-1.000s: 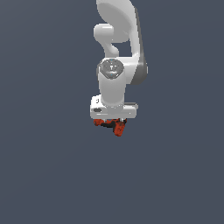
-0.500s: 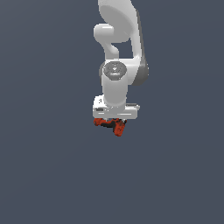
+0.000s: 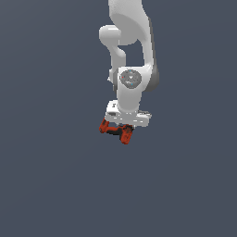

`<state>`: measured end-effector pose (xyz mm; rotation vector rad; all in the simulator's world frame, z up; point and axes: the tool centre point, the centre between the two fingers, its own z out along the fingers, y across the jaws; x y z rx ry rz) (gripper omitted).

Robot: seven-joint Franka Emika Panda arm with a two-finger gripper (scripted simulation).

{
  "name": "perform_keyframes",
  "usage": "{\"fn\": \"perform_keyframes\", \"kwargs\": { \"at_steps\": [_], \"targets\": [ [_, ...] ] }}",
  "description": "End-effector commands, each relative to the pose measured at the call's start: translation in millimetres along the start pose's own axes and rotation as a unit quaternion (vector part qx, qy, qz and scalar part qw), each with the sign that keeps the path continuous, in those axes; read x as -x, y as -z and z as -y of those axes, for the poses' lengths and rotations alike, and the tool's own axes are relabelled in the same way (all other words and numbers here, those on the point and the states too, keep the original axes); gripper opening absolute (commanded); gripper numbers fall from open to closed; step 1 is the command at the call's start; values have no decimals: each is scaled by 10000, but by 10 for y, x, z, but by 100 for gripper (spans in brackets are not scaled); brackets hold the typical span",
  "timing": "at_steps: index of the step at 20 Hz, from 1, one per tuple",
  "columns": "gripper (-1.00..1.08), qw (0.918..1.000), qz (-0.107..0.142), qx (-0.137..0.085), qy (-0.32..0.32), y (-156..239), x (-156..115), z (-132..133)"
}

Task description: Pick up the object and move it to a goal position.

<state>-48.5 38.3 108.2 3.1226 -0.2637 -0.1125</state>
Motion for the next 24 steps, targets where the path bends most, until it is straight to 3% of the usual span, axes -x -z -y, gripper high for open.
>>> {"fn": "perform_keyframes", "kwargs": {
  "at_steps": [1,13,24],
  "targets": [
    [68,9998,9,39,-215,-110,117,60],
    [68,9945,14,181,-1030,-494,590,232],
    [68,9926,13,210,-1196,-573,698,261]
  ]
}}
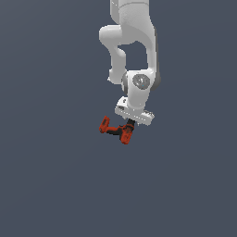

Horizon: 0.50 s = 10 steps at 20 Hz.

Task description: Pick up the object and move it to a goal position.

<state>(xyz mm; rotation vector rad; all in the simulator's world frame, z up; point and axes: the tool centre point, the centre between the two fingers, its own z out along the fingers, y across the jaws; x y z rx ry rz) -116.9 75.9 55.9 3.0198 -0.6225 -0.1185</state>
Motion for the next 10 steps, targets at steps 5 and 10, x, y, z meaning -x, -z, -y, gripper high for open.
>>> {"fn": "perform_keyframes", "kwargs": {
  "at_steps": [5,10],
  "targets": [
    [68,10000,-2,0,-9,-110,2,-3],
    [68,10000,-3,1,-17,-275,12,-7]
  ]
}}
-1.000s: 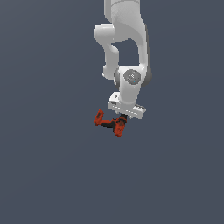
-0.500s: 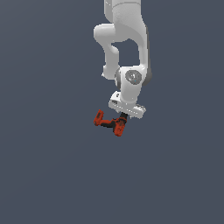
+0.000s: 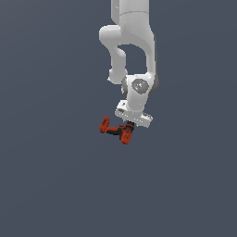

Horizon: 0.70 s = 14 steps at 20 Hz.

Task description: Pick up the object and move it to a goal position.

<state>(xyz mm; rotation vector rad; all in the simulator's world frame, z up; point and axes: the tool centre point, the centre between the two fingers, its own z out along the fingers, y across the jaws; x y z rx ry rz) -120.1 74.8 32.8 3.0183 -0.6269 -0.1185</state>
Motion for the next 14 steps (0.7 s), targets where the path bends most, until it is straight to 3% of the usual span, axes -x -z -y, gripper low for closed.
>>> {"fn": "perform_keyframes", "kwargs": {
  "at_steps": [1,3,4,14],
  "targets": [
    [68,10000,-3,-1,-2,-57,3,0],
    [68,10000,-3,-1,-6,-70,3,-3],
    [-100,10000,-3,-1,-6,-70,3,-3],
    [-100,10000,-7,-6,-2,-61,6,6]
  ]
}}
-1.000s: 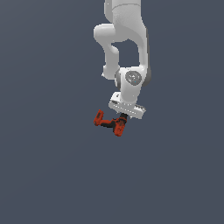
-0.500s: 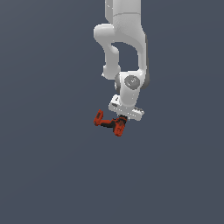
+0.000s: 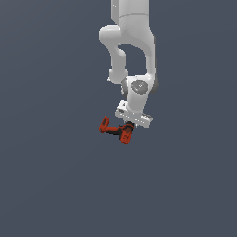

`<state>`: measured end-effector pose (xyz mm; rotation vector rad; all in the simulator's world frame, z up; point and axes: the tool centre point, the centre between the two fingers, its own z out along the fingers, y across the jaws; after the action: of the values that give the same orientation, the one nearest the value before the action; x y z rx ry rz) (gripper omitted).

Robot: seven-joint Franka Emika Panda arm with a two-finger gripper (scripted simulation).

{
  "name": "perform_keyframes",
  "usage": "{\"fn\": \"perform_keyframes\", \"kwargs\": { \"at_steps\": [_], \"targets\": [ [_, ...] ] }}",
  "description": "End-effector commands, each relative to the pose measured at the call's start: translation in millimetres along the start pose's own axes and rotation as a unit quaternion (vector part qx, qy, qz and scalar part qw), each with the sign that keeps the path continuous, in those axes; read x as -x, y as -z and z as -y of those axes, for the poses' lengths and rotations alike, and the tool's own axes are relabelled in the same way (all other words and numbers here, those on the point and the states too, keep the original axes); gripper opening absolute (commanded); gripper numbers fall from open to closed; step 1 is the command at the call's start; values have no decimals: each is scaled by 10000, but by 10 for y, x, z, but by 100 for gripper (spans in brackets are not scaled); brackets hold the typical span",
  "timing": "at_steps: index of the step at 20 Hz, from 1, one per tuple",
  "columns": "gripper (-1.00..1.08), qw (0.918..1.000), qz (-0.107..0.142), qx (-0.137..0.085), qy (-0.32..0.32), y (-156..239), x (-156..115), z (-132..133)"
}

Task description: Pick up the object and move it to a goal position.

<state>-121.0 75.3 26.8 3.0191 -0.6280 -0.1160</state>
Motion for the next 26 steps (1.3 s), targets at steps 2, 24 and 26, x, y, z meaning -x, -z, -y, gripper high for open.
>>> {"fn": "perform_keyframes", "kwargs": {
  "at_steps": [2,24,26],
  "targets": [
    [-100,10000,0,0,1,9,2,0],
    [-100,10000,1,3,-1,1419,209,-18],
    [-100,10000,1,3,-1,1617,235,-19]
  ]
}}
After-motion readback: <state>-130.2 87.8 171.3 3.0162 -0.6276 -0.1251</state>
